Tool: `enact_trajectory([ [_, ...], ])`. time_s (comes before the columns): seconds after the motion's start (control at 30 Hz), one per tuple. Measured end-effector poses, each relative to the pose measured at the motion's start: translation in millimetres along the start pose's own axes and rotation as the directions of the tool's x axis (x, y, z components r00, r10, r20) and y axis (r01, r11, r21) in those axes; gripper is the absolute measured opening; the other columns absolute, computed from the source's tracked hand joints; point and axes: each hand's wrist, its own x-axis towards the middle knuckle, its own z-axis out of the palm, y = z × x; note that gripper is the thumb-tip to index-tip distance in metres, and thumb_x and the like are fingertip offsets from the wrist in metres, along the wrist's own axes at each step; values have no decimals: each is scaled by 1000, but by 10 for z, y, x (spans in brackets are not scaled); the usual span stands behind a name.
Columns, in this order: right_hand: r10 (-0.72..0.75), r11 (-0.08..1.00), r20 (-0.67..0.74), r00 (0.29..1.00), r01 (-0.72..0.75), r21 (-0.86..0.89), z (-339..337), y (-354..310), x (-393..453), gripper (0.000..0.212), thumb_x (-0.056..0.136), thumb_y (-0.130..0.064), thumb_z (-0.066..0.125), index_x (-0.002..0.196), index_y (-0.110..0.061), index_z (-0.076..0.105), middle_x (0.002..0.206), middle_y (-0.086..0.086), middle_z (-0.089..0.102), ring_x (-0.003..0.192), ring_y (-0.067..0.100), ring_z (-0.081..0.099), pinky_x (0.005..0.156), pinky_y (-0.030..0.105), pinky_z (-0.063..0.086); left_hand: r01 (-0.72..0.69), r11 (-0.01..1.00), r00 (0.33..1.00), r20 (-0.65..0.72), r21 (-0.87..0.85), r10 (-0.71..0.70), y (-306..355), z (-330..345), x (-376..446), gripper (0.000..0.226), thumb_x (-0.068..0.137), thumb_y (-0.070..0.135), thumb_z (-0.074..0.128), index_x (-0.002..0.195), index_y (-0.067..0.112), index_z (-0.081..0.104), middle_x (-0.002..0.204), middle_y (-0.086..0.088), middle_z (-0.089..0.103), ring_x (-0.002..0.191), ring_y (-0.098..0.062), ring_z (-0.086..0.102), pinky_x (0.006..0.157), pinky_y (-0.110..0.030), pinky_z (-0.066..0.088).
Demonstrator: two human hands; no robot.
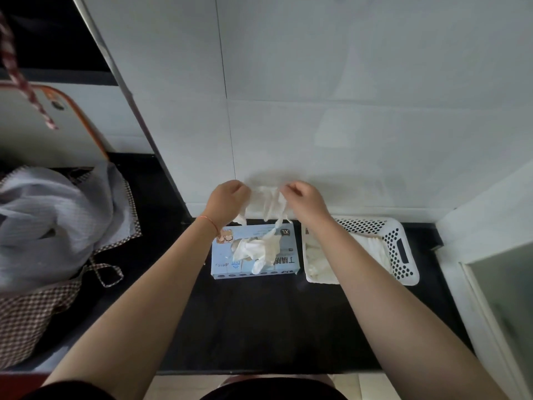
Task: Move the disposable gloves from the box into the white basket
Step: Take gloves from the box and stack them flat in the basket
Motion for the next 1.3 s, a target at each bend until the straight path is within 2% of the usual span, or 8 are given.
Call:
enact_trajectory([
  [0.23,250,881,72,965,-258,398,-96,-46,22,24,98,-27,50,94,-10,67,77,9,64,71,25,60,59,31,47,249,883,936,333,-398,-114,88,-29,-3,62,82,60,64,107,3,64,92,-11,69,80,-23,65,70,-35,50],
  [0.33,317,823,77,945,-314,474,-176,30,-6,27,97,-23,52,100,0,65,80,17,63,70,27,61,65,36,48,286,907,874,471,-308,-115,5,24,-8,50,83,31,74,121,3,59,104,-12,70,86,-24,69,65,-32,56],
  [0.6,318,933,-189,929,-342,-109,-459,248,-139,23,82,-4,47,60,-10,45,60,8,39,57,19,35,54,29,27,332,841,920,344,-426,-189,107,218,-107,15,99,5,49,88,2,59,68,-7,64,52,-14,64,52,-24,54],
  [0.83,121,985,195,973,-94,-143,-620,-33,-474,44,80,-51,73,105,-18,59,96,1,64,80,13,62,60,24,44,380,802,866,481,-460,-134,541,614,-214,26,97,25,55,90,0,61,85,-18,65,73,-27,67,76,-37,61],
  [0.93,94,955,144,985,-48,-294,-757,40,-488,41,81,-31,75,112,-16,53,96,-1,60,83,15,59,59,24,43,449,775,806,575,-444,-138,670,714,-241,40,96,39,52,96,1,63,92,-17,68,79,-30,68,80,-39,60],
  [1.07,54,917,48,997,-31,-397,-993,75,-511,6,88,-8,55,87,-13,56,79,-2,50,73,17,48,53,24,31,371,867,796,594,-331,-114,743,830,-282,38,98,36,49,100,3,68,104,-16,73,92,-34,71,87,-42,56],
  [1.2,42,934,-1,999,-40,-355,-1123,69,-519,32,83,-3,46,60,-18,31,61,-2,31,57,16,29,50,28,20,137,964,938,343,-227,-53,803,960,-260,12,91,8,54,98,12,63,104,-11,66,84,-21,65,76,-33,56],
  [1.3,57,950,33,998,-44,-308,-1224,-13,-559,35,89,-13,51,56,-18,39,55,-6,34,49,11,31,41,19,25,-55,989,869,482,-135,114,850,1047,-255,31,83,3,61,110,17,63,112,-5,63,93,-17,62,82,-27,51],
])
